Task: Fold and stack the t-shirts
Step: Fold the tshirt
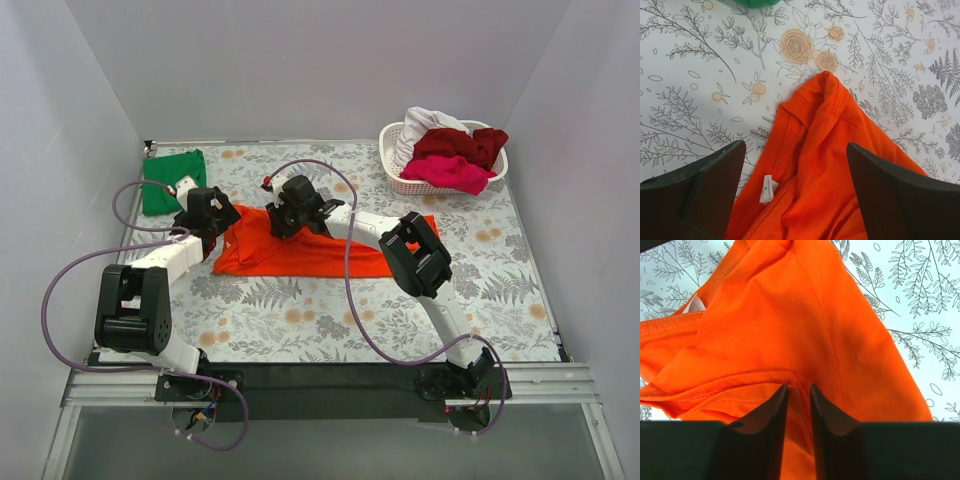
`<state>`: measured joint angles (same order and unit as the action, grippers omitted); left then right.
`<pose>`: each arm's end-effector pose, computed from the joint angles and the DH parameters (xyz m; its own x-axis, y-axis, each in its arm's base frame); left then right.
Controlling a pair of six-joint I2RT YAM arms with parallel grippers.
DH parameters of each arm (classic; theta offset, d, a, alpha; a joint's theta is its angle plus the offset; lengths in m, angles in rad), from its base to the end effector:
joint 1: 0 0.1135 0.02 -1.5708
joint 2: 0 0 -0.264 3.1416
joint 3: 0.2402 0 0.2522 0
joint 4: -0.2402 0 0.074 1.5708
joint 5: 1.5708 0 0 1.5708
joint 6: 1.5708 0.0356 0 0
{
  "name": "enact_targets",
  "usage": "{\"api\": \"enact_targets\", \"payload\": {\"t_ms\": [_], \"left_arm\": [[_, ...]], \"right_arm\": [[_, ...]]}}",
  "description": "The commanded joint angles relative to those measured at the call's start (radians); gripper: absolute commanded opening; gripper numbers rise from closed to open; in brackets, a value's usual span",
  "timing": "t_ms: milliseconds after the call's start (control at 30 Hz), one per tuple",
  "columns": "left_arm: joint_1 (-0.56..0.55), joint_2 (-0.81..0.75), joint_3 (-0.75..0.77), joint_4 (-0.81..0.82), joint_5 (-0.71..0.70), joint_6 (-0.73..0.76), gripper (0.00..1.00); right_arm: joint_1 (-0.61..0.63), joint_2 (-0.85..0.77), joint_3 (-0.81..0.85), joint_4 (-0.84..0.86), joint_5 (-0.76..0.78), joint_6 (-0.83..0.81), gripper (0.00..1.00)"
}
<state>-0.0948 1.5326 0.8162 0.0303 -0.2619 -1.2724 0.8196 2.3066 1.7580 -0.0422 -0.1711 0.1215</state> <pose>0.3174 -0.0209 0.1930 -0.0822 -0.9196 -0.3842 -0.6346 0.3456 -0.6913 0.3560 0.3901 0.1719 -0.4764 -0.3351 -0.8129 -0.7646 0.6144 0.1948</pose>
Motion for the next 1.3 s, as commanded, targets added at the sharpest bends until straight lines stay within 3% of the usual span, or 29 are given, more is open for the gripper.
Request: {"api": "enact_targets", "payload": {"t_ms": [0,133,333,633,1000,1067,1133,1267], "left_arm": [[0.007,-0.045,-0.011,0.01,0.01,-0.002,0.75],[0.01,-0.043,-0.012,0.014,0.012,-0.002,0.75],[0.013,-0.038,-0.014,0.017,0.016,-0.004,0.75],[0.017,-0.028,-0.011,0.017,0.021,-0.005,0.75],[0.017,0.015,0.011,0.01,0.015,0.002,0.75],[0.017,0.021,0.015,0.007,0.01,0.005,0.75],[0.017,0.029,0.023,0.002,0.006,0.008,0.75],[0.017,0.038,0.044,-0.003,-0.007,0.018,0.75]], "right_arm": [[0.006,0.007,0.034,0.025,-0.024,0.0,0.19],[0.009,-0.007,0.02,0.025,-0.013,-0.002,0.01],[0.033,-0.096,-0.041,0.033,0.019,-0.02,0.01],[0.104,-0.249,-0.262,0.119,0.126,-0.028,0.01],[0.119,-0.277,-0.364,0.128,0.14,0.004,0.01],[0.119,-0.288,-0.385,0.13,0.15,0.01,0.05],[0.119,-0.315,-0.402,0.128,0.163,0.015,0.18],[0.119,-0.4,-0.472,0.13,0.208,0.017,0.29]]}}
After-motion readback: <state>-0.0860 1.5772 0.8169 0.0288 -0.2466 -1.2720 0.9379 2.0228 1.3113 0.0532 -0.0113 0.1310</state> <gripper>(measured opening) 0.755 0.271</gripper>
